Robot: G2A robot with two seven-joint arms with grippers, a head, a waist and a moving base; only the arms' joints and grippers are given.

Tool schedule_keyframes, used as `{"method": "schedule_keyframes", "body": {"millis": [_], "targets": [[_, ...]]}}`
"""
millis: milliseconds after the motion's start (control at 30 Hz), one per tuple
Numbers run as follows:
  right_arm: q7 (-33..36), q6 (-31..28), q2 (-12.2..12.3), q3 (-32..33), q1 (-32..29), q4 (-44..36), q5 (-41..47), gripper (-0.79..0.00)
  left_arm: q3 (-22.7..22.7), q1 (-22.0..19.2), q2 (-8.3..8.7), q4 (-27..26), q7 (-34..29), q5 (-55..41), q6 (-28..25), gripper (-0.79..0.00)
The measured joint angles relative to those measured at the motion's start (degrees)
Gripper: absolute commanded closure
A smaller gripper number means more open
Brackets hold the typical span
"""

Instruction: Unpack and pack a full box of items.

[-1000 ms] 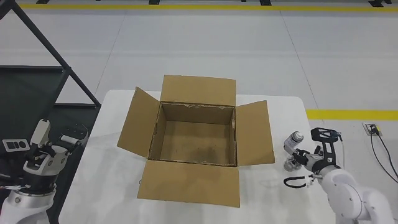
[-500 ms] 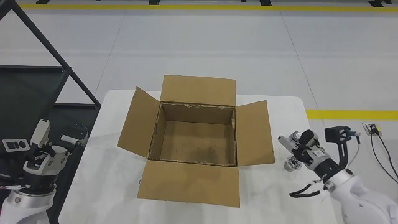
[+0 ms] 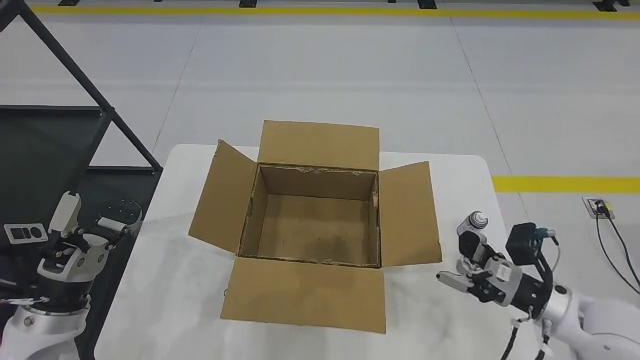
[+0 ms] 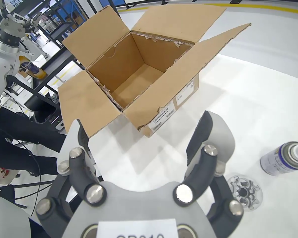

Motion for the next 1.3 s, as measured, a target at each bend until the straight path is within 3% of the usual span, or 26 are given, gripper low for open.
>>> {"method": "schedule_keyframes", "body": {"millis": [333, 667, 1000, 1300], "targets": [[-0.57, -0.10, 0.02, -0.29, -0.04, -0.28, -0.66, -0.785, 0.00, 0.00, 0.00, 0.00, 0.00, 0.00, 0.00, -0.785], [-9.50, -9.71, 1.44, 3.03, -0.15, 4.46, -21.50, -0.785, 0.00, 0.00, 0.00, 0.00, 0.00, 0.00, 0.00, -0.785], [-17.29, 1.26, 1.91, -0.74, 2.81, 13.59, -43.42, -0.785, 0.00, 0.00, 0.00, 0.00, 0.00, 0.00, 0.00, -0.785], [-16.83, 3.03, 2.60, -4.51, 7.73, 21.65, -47.38, -0.785, 0.00, 0.00, 0.00, 0.00, 0.00, 0.00, 0.00, -0.785]]}}
